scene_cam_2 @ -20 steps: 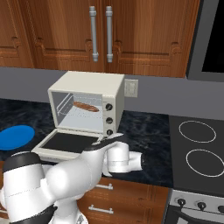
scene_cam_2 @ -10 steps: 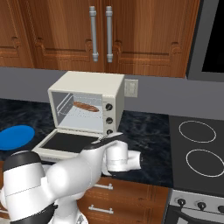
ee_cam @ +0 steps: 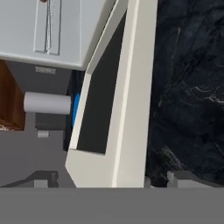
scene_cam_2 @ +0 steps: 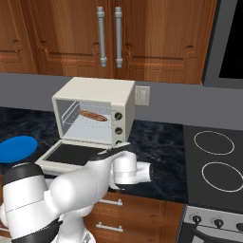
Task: Pull the toaster oven rack outwards. Pick up the baguette from the plate and place it on the toaster oven rack. Close the toaster oven door fully and set the temperature to the lowest setting.
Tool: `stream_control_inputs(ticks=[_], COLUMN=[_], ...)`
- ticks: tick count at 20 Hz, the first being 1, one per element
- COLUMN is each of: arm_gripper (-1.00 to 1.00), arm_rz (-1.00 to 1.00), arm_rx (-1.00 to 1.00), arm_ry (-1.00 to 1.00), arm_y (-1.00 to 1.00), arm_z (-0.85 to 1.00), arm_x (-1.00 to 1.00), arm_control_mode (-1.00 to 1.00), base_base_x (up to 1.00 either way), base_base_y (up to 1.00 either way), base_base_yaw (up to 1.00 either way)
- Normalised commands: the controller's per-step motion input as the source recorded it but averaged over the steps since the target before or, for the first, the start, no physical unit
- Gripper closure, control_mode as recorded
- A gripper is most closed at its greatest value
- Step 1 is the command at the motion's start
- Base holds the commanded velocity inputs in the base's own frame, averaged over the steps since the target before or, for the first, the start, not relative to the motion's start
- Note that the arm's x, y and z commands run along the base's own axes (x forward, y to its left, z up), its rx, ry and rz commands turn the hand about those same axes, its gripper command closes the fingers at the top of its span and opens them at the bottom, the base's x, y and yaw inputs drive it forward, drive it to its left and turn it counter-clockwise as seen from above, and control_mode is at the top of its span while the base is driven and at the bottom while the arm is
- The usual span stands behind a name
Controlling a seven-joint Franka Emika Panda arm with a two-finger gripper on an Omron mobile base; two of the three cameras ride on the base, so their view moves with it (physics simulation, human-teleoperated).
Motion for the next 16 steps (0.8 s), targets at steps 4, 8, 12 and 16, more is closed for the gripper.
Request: stream_control_inputs(ticks=[4,8,12,16], arm_gripper=[-1.00,-1.00,-1.00,-1.00], arm_rz=[0.00,0.00,0.00,0.00], arm_rx=[0.00,0.00,0.00,0.00], arm_ry=[0.00,0.00,0.00,0.00], arm_y=[0.02,0.13,0.05,0.00], arm_z=[-0.31,-0.44,-0.29,0.00], arm_x=[0.04,0.01,-0.12,-0.41], arm_control_mode=[-1.00,-1.00,-1.00,-1.00], base_base_x=[0.00,0.00,0.00,0.00], base_base_y=[0.00,0.00,0.00,0.00], base_base_yaw=[0.00,0.00,0.00,0.00])
